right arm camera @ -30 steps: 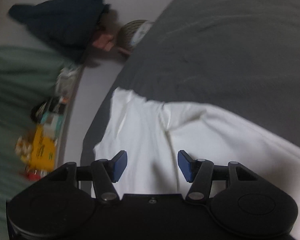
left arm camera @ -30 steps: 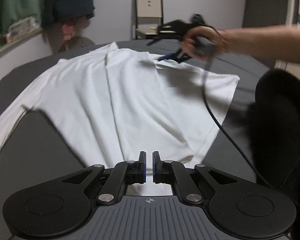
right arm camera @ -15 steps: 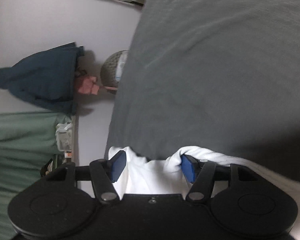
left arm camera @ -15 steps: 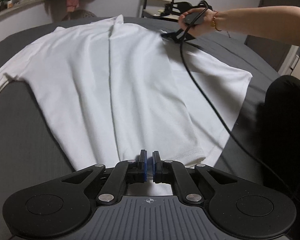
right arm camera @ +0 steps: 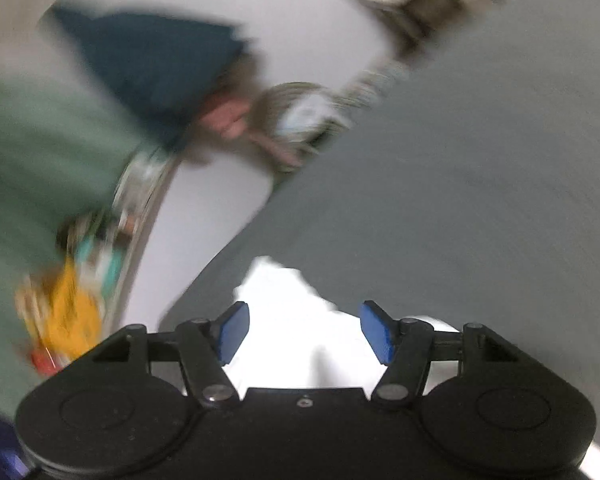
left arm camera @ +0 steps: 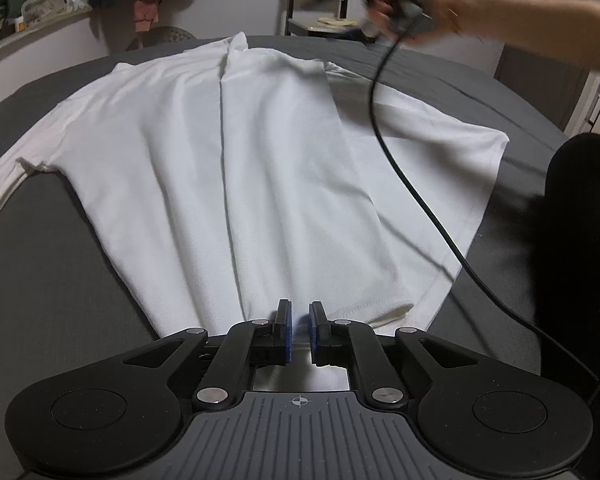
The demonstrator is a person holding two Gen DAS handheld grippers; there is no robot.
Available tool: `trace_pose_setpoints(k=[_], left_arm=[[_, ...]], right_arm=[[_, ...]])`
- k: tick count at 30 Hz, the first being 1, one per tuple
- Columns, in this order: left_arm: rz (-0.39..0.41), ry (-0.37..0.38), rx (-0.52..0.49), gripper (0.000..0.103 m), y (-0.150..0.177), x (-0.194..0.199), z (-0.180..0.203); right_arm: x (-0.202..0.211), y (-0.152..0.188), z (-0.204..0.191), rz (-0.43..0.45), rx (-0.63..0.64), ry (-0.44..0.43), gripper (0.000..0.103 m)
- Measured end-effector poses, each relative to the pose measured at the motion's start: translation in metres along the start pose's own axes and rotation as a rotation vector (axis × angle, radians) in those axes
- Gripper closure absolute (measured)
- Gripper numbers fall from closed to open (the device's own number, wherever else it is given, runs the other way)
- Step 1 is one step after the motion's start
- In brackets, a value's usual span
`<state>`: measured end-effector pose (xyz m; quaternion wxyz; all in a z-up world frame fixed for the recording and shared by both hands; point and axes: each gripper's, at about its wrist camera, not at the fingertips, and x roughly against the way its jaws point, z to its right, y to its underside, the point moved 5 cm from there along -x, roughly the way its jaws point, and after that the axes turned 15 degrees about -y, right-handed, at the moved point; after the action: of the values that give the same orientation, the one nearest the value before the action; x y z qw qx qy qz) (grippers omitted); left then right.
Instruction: Fold clothes
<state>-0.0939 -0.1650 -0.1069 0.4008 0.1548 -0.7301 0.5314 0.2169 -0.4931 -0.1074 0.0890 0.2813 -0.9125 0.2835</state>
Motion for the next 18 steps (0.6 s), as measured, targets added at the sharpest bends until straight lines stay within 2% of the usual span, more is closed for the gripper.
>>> trace_pose_setpoints(k=[2,4,7,10,13,16,17,18], left_arm=[[0.0,-0.004,-0.01,0.094,-0.001,0.0,0.001],[0.005,-0.009,-0.032,0.094,-0.001,0.0,0.003],[0.011,-0.014,-0.056,0.094,-0.002,0.0,0.005],[0.0,-0.015,-0.045,0.094,-0.002,0.001,0.005],[-0.011,-0.01,-0.038,0.093,-0.002,0.001,0.005],[-0.029,-0.005,-0.035,0.093,-0.004,0.0,0.004],[-0.03,-0.005,-0.04,0.093,-0.004,0.001,0.004],[-0.032,-0.005,-0.045,0.093,-0.003,0.001,0.005]], right_arm=[[-0.032,-0.009,-0.033,-0.055,0.159,0.04,0.043],[-0.069,-0.017,-0.057,-0.125,0.277,0.133,0.044],[-0.112,-0.023,-0.08,-0.231,0.454,0.256,0.045],[-0.152,-0.02,-0.089,-0.337,0.633,0.371,0.053],[-0.185,-0.014,-0.085,-0.405,0.745,0.465,0.064],[-0.205,-0.007,-0.073,-0.467,0.779,0.522,0.095],[-0.211,-0.005,-0.069,-0.481,0.78,0.533,0.099],[-0.215,-0.008,-0.069,-0.456,0.78,0.527,0.099]])
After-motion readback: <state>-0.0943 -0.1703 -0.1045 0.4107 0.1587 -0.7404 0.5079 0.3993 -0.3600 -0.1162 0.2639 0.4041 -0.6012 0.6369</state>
